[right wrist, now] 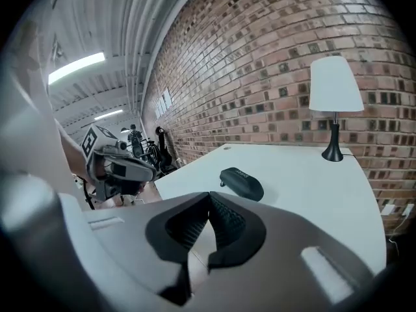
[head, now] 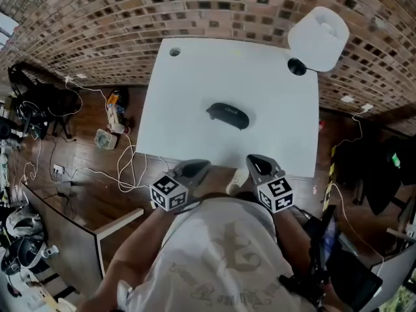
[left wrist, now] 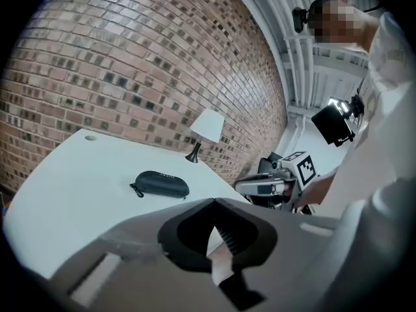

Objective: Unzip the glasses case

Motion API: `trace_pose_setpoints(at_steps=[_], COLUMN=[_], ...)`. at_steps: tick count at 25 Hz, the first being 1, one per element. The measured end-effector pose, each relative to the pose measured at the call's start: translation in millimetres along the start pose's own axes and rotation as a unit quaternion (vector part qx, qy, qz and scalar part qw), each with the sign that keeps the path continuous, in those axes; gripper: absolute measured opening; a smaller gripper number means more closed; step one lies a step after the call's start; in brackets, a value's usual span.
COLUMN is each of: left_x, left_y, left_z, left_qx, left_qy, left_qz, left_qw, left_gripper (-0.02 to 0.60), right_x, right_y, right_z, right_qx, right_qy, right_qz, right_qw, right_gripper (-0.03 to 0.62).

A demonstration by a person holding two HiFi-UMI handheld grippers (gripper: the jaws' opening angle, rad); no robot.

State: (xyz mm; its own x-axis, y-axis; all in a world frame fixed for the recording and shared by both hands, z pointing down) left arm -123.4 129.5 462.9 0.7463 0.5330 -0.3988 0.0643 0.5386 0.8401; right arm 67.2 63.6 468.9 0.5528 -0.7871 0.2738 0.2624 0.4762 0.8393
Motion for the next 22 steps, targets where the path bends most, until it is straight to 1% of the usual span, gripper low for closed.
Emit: trace_pose_setpoints(at_steps=[5,10,16,22], left_x=[-14,-27,-37,-48], left_y=[-24,-36,-38,-35], left_z=[43,68,83,90], left_qx=[-0.009,-0.018,-0.023,-0.025], left_qy=[-0.01,-0.024,-0.023,-0.002], left_qz=[-0.018,-0.027,-0.049,-0.064], left_qw=[0.9997,0.9992,0.9982,0.9976], left_gripper=[0.008,0.008,0.008,0.008], right_x=[37,66,78,82], right_y=[-11,-17,-23,-23], right_z=[13,26,39,60], right_qx=[-0.004,-0.016,-0.034,-0.065], right_qy=[-0.015,-0.025,-0.03,-0.018], right_qz=[0.0,-0.01,-0.018,-0.046], right_qw=[1.0,1.0,0.999,0.997], right_gripper=[0.008,0.008,0.008,0.008])
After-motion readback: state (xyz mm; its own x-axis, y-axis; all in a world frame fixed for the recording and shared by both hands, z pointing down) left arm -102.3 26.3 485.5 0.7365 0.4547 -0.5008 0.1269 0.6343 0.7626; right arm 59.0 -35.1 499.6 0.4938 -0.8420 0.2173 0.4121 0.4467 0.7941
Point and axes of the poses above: the fingertips, and each gripper's own axes: z forward along the fingers, x to its right, y out of its underside, the point moved 6 cm from there along -z, backward along the fingers, and after that the axes turned 2 degrees about z, right-handed, at the moved point
